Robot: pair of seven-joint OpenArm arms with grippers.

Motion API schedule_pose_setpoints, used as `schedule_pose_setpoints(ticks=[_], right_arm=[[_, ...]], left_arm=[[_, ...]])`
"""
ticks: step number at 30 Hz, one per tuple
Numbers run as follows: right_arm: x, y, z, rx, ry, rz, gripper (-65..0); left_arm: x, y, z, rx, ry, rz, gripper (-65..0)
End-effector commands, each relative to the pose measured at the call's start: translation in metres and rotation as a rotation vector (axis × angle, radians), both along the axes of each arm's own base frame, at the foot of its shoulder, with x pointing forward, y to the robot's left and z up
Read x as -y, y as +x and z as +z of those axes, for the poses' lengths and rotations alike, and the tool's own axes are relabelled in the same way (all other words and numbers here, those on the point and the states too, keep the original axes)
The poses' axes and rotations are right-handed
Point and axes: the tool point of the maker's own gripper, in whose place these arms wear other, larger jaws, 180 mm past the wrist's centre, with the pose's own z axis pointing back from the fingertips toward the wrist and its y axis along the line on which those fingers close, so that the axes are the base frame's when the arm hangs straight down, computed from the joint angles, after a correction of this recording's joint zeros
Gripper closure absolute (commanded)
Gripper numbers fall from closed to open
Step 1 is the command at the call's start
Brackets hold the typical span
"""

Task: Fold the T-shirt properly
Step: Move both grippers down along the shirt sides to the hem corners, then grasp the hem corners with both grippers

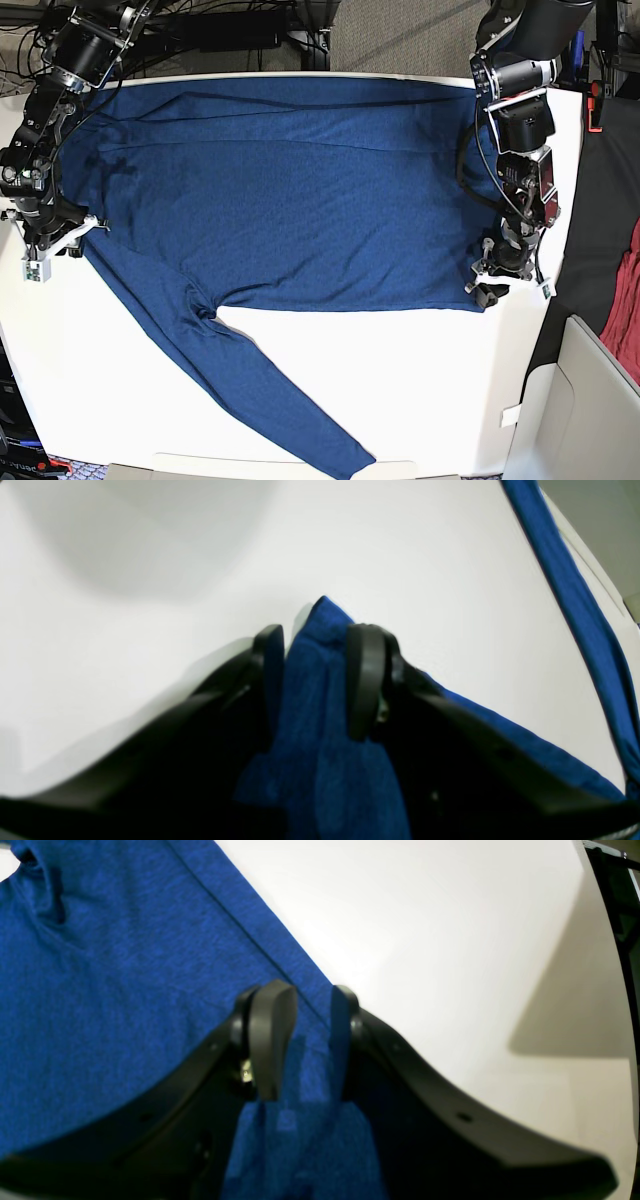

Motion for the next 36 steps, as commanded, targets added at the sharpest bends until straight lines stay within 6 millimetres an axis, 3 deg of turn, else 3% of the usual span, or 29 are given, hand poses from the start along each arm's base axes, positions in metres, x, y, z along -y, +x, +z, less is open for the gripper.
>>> schedule_pose_setpoints(ticks=[1,8,19,22,27,31,34,36], right_arm=[[0.005,0.009,0.021,0.064,-0.021,0.004,-17.0],[0.004,0.008,0.02,0.062,-0.019,0.004,-17.0],[0.004,0.009,0.021,0.065,-0.019,0.004,-17.0],[0.004,0.01,0.021,0.067,-0.019,0.004,-17.0],[0.004,0.01,0.021,0.066,-0.016,0.002,-17.0],[0.007,0.018,0.017,0.061,0.008,-0.015,-17.1],[0.01,0.029,0.014,0.055,0.035,-0.024,-17.1],[0.012,0.036,0.012,0.047,0.051,-0.03,-17.1]], left_arm=[[-0.01,0.014,0.024,0.067,0.045,0.008,-20.2],[-0.005,0.011,0.014,0.026,0.117,-0.031,-20.2],[0.047,-0.01,-0.023,-0.061,0.171,-0.203,-20.2],[0.05,-0.01,-0.024,-0.061,0.168,-0.209,-18.5],[0.047,-0.009,-0.021,-0.056,0.169,-0.202,-0.5],[0.045,-0.005,-0.014,-0.037,0.179,-0.201,-0.1],[0.046,0.003,0.007,0.019,0.202,-0.206,0.0],[0.046,-0.002,0.008,0.008,0.21,-0.219,0.0]])
